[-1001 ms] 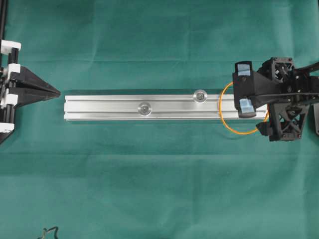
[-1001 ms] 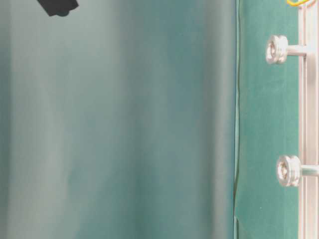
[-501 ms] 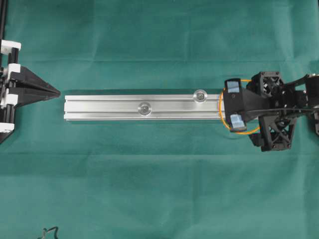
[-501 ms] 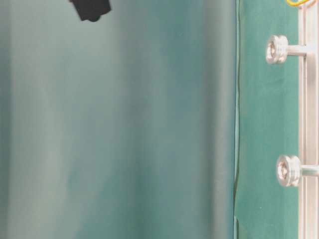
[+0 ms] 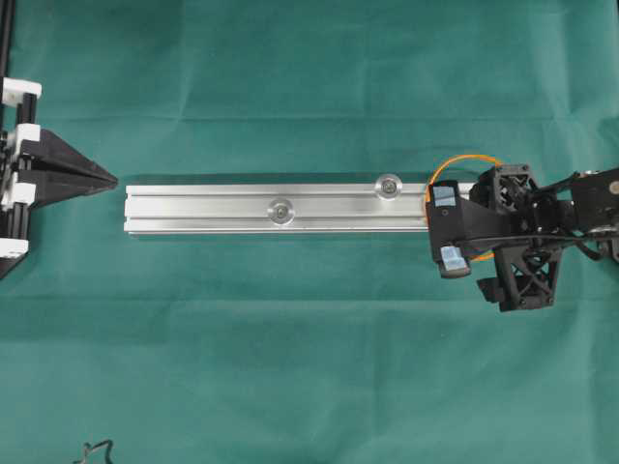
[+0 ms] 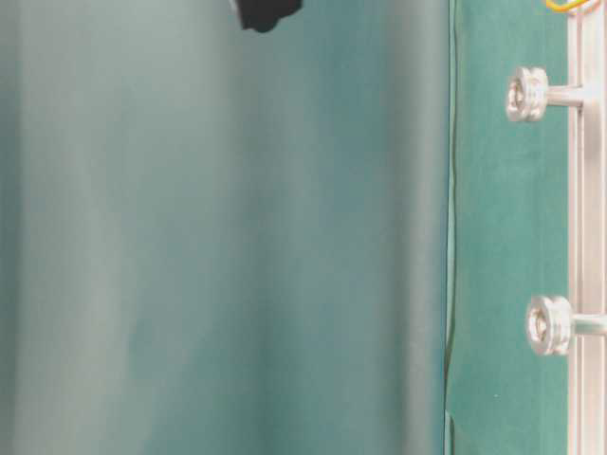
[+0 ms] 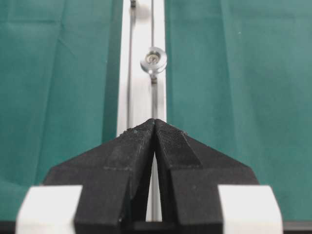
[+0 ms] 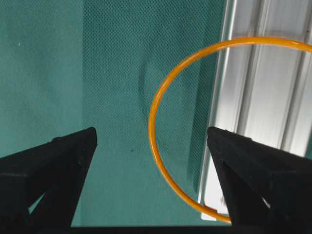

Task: Hook the rubber onto the shaft.
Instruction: 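Close the right gripper on the band's near edge and lift it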

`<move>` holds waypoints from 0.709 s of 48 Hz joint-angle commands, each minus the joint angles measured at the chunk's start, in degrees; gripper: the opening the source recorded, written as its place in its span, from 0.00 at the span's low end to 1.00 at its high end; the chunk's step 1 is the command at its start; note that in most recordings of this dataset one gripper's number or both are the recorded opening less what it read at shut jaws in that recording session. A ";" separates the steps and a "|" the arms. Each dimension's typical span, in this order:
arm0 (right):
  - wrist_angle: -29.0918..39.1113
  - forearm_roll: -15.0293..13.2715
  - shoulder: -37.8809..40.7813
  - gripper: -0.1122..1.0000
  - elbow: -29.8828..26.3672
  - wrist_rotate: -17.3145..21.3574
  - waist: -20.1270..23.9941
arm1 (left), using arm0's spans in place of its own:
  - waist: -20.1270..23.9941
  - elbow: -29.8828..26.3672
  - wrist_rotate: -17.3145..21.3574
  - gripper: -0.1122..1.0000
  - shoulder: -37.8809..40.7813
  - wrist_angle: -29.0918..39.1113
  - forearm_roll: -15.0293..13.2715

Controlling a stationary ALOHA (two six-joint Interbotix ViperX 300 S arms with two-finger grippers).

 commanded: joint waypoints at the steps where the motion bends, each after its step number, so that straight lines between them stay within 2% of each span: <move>1: -1.76 0.26 0.26 0.99 0.18 -0.09 0.35 | -0.09 -1.85 0.00 0.10 0.44 -0.18 0.18; 17: -6.15 0.88 2.37 0.99 2.02 0.00 0.70 | -0.09 -1.85 0.00 0.10 0.53 -0.18 0.09; 34: -6.86 0.88 2.99 0.99 2.02 0.00 0.79 | -0.09 -1.85 0.00 0.10 0.53 -0.18 0.09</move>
